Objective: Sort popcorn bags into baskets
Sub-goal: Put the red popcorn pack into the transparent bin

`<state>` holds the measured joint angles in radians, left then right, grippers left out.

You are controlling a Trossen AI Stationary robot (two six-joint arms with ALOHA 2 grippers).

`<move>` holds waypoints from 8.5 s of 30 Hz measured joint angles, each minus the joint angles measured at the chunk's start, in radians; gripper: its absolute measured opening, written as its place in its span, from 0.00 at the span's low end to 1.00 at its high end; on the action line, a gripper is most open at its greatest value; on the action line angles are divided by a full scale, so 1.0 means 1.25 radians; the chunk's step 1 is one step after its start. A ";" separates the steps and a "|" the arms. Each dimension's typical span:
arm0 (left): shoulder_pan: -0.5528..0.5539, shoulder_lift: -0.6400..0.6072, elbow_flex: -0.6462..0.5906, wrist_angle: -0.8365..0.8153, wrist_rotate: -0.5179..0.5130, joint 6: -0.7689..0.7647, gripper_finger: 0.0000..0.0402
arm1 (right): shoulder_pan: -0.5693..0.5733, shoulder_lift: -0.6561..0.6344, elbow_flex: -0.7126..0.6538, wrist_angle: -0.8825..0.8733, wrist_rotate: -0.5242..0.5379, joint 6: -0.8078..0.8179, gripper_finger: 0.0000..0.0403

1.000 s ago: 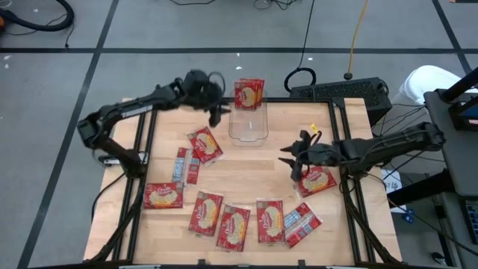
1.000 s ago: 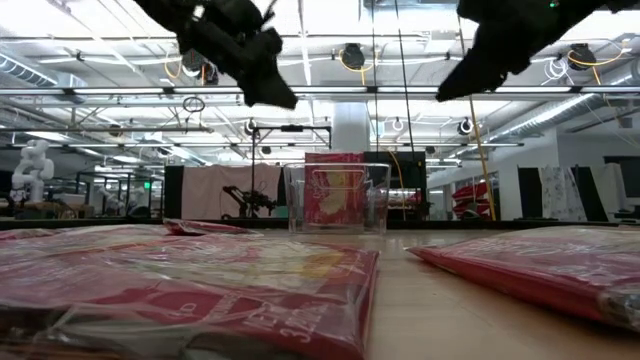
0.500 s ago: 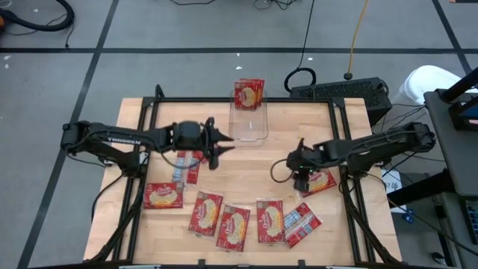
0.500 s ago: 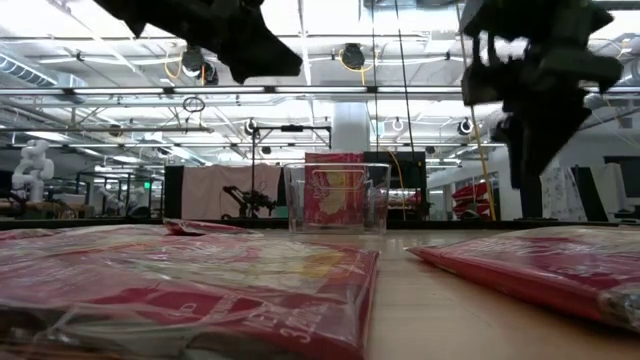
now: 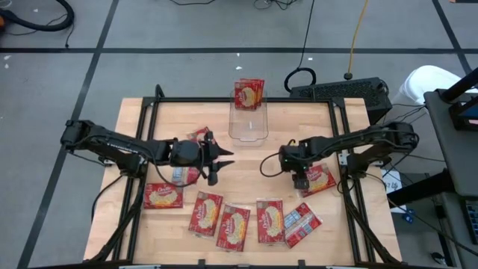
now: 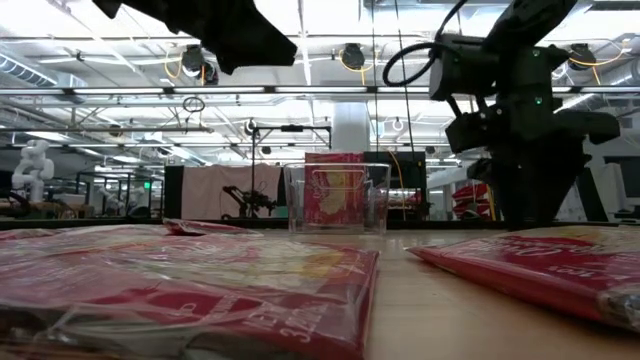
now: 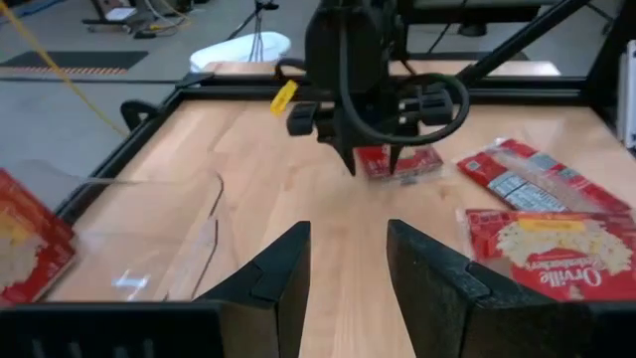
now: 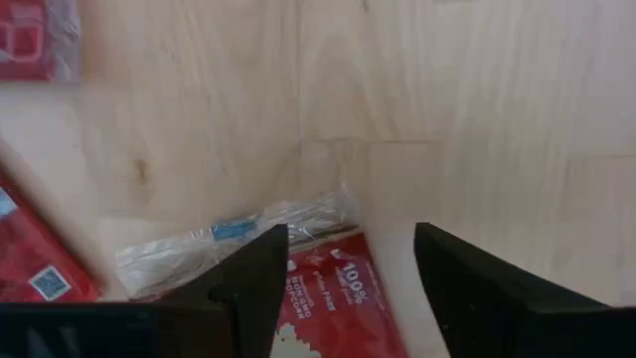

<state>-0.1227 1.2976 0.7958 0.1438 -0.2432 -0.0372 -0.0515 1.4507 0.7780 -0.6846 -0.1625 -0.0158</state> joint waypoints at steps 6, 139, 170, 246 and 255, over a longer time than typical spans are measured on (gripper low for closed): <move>-0.018 0.000 -0.014 0.004 -0.025 -0.018 0.35 | 0.000 0.036 0.000 0.008 -0.023 -0.021 0.60; 0.004 0.055 -0.261 1.137 0.093 0.187 0.07 | 0.035 0.060 -0.082 1.657 0.084 0.114 0.35; 0.004 -0.266 -0.264 0.399 -0.220 0.079 0.70 | -0.177 -0.278 0.091 0.747 0.130 -0.060 0.00; -0.018 -0.278 -0.264 0.191 -0.218 -0.071 0.34 | -0.545 0.309 0.656 0.098 -0.060 -0.565 0.14; -0.018 -0.278 -0.264 0.183 -0.218 -0.070 0.34 | -0.543 0.309 0.656 0.199 0.025 -0.520 0.22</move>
<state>-0.1448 0.9504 0.4664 0.3731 -0.5152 -0.1253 -0.7300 1.8374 1.5974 -0.4352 -0.1317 -0.6656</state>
